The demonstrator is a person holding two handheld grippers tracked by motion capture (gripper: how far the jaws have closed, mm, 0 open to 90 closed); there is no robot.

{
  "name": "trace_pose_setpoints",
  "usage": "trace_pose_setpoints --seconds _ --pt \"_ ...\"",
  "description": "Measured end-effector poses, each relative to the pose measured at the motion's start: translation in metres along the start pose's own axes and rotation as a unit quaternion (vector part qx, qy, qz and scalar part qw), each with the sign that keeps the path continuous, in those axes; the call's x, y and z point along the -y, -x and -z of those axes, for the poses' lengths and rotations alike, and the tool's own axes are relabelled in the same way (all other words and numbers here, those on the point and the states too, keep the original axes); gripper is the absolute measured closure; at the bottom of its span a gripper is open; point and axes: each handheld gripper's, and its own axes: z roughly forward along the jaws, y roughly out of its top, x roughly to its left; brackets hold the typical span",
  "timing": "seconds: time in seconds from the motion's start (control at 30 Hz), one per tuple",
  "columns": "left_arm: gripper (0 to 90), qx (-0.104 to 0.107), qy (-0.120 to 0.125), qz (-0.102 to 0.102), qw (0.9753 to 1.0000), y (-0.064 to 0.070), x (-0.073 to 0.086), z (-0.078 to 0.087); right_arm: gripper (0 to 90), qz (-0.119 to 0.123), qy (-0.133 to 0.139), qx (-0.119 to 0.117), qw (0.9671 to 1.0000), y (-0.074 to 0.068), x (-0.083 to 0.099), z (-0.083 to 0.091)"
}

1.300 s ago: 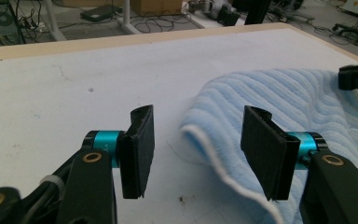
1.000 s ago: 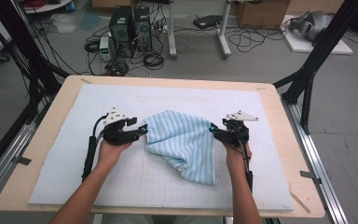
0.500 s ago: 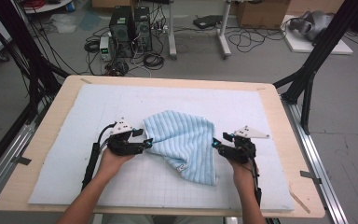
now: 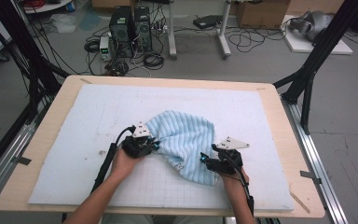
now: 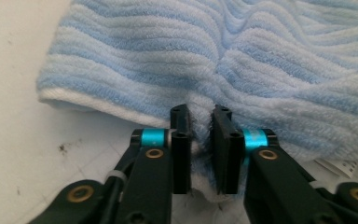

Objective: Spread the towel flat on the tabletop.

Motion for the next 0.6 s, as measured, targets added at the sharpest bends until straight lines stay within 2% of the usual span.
trace_pose_setpoints --seconds 0.07,0.13,0.2,0.23,0.27,0.37,0.4,0.43,0.5,0.6 --pt "82.7 0.006 0.009 0.009 0.9999 -0.003 -0.002 0.000 53.3 0.003 -0.005 -0.005 1.0000 0.000 0.002 0.000" --pt "82.7 0.012 0.033 0.025 0.9991 -0.008 -0.003 0.002 57.0 0.005 -0.018 -0.009 0.9998 -0.001 0.004 -0.003" --pt "82.7 0.016 0.055 0.044 0.9974 -0.011 -0.004 0.005 74.0 0.031 -0.041 -0.006 0.9986 -0.005 0.002 -0.009" --pt "82.7 0.016 0.060 0.047 0.9969 -0.013 -0.005 0.007 81.6 0.041 -0.043 -0.018 0.9981 -0.007 0.000 -0.010" --pt "82.7 0.016 0.063 0.047 0.9968 -0.015 -0.005 0.009 85.0 0.048 -0.046 -0.018 0.9976 -0.008 -0.001 -0.011" --pt "82.8 0.026 0.078 0.045 0.9956 -0.018 -0.008 0.021 87.0 0.052 -0.063 -0.025 0.9963 -0.008 -0.007 -0.011" --pt "82.8 0.032 0.088 0.049 0.9944 -0.017 -0.009 0.025 87.1 0.055 -0.062 -0.026 0.9963 -0.009 -0.008 -0.010" --pt "82.7 0.039 0.096 0.051 0.9933 -0.018 -0.010 0.030 87.1 0.060 -0.052 -0.030 0.9964 -0.009 -0.009 -0.008" --pt "82.6 0.050 0.112 0.064 0.9904 -0.021 -0.011 0.038 87.1 0.054 -0.033 -0.040 0.9972 -0.010 -0.011 -0.002" --pt "82.5 0.034 0.129 0.077 0.9880 -0.027 -0.013 0.041 87.0 0.047 -0.019 -0.042 0.9978 -0.008 -0.017 0.003"
